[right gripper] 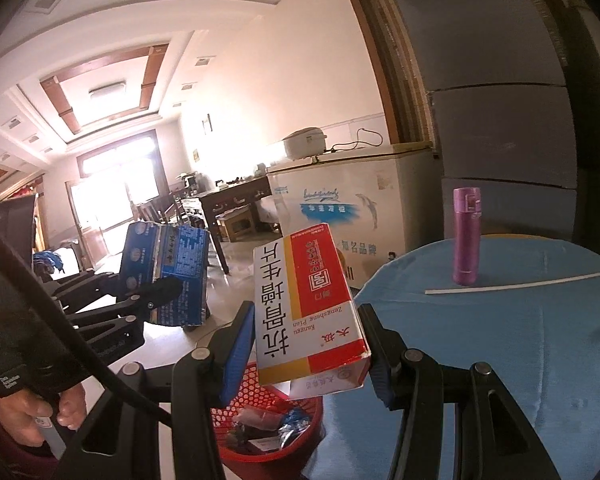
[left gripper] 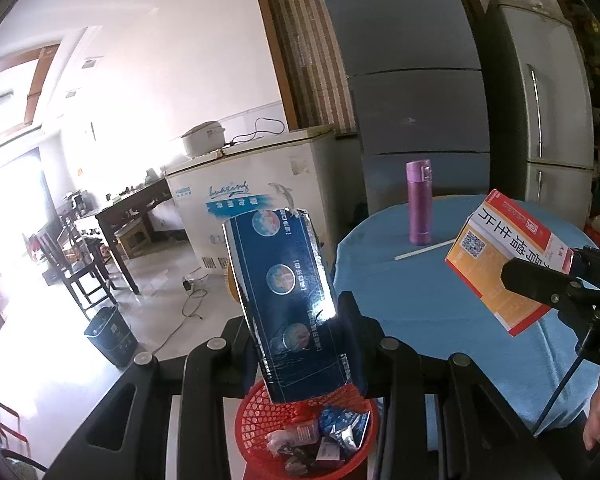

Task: Collect trash
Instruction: 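Carry both medicine boxes with both tools over the red basket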

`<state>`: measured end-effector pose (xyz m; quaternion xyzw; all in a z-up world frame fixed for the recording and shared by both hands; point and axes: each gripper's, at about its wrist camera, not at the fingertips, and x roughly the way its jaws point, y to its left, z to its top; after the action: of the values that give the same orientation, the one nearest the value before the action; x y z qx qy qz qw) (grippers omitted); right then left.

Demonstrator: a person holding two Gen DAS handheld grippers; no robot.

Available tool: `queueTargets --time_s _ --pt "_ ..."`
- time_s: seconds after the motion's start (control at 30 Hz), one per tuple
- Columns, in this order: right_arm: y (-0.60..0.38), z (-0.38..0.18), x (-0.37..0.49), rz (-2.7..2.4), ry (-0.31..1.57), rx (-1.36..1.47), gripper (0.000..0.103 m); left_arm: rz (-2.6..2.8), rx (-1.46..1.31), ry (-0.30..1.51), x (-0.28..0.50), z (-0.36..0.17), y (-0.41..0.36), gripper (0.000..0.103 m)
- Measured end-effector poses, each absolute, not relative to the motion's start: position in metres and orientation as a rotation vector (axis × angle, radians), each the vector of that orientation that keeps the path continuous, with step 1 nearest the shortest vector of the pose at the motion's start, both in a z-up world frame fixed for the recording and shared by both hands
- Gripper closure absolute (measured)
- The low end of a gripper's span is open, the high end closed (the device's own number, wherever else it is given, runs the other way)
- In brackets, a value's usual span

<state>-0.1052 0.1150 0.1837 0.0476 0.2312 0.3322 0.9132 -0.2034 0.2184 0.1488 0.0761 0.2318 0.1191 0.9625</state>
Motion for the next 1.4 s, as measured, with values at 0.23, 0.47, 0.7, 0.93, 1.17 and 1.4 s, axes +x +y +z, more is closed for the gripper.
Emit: queueTargets --time_s 0.23,0.47,0.7,0.93,1.17,1.4 --pt "0.126 0.180 -0.106 0.704 0.486 0.091 0.049 0.254 0.152 0.471 -0.206 0.146 0.225 0.065" --pt "0.134 0.179 -0.103 0.725 0.490 0.085 0.049 0.269 0.145 0.471 -0.204 0.146 0.229 0.065" --pt "0.142 0.175 -0.103 0.742 0.504 0.076 0.049 0.287 0.145 0.490 -0.197 0.139 0.230 0.065" --pt "0.148 0.170 -0.101 0.756 0.518 0.067 0.049 0.292 0.144 0.514 -0.191 0.130 0.230 0.065" --pt "0.153 0.166 -0.098 0.764 0.547 0.062 0.049 0.305 0.149 0.530 -0.189 0.123 0.233 0.065" --pt "0.159 0.160 -0.099 0.774 0.572 0.051 0.049 0.313 0.152 0.559 -0.184 0.113 0.235 0.065"
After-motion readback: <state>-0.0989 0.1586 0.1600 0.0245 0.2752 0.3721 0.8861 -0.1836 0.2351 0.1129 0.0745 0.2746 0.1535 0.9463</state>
